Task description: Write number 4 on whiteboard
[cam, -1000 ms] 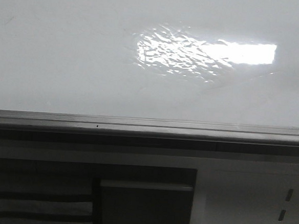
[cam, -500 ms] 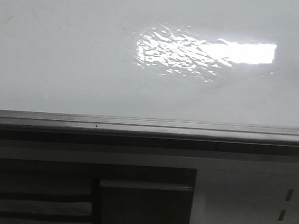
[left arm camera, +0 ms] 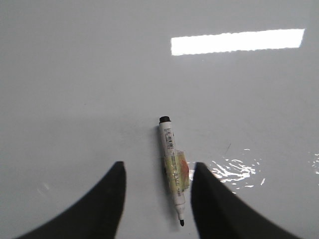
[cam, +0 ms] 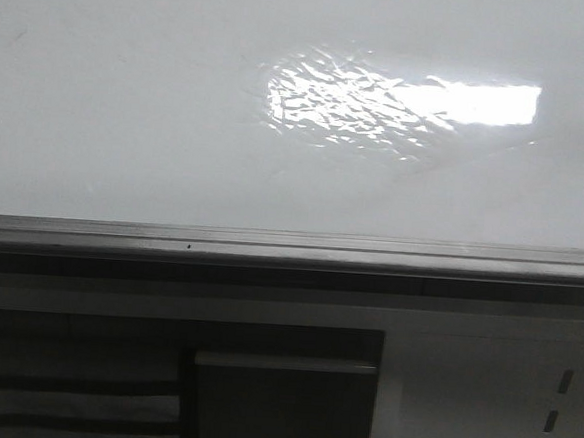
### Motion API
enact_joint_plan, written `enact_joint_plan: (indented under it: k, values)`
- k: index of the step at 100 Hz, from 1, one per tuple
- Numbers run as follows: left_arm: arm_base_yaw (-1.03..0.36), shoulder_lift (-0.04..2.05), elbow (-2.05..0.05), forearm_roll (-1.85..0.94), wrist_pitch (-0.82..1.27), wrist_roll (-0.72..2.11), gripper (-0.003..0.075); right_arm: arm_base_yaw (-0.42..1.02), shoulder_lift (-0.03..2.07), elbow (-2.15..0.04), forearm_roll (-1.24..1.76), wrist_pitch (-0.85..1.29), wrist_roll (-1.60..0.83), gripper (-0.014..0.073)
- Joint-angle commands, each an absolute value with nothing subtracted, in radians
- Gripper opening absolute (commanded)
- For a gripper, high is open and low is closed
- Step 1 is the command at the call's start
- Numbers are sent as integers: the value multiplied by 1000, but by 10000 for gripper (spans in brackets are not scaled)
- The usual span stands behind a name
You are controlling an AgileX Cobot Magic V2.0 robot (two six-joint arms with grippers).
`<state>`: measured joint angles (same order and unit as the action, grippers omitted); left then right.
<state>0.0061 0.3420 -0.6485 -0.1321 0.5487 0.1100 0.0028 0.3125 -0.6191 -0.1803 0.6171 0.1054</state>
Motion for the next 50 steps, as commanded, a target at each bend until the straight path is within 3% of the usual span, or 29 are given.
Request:
enact_joint_plan:
  k: [1, 50]
  values:
    - [-4, 361, -675, -128, 466, 102, 518, -3, 334, -653, -206, 555, 99, 293]
    - [-4, 361, -675, -147, 468, 102, 533, -3, 334, -653, -199, 557, 99, 292]
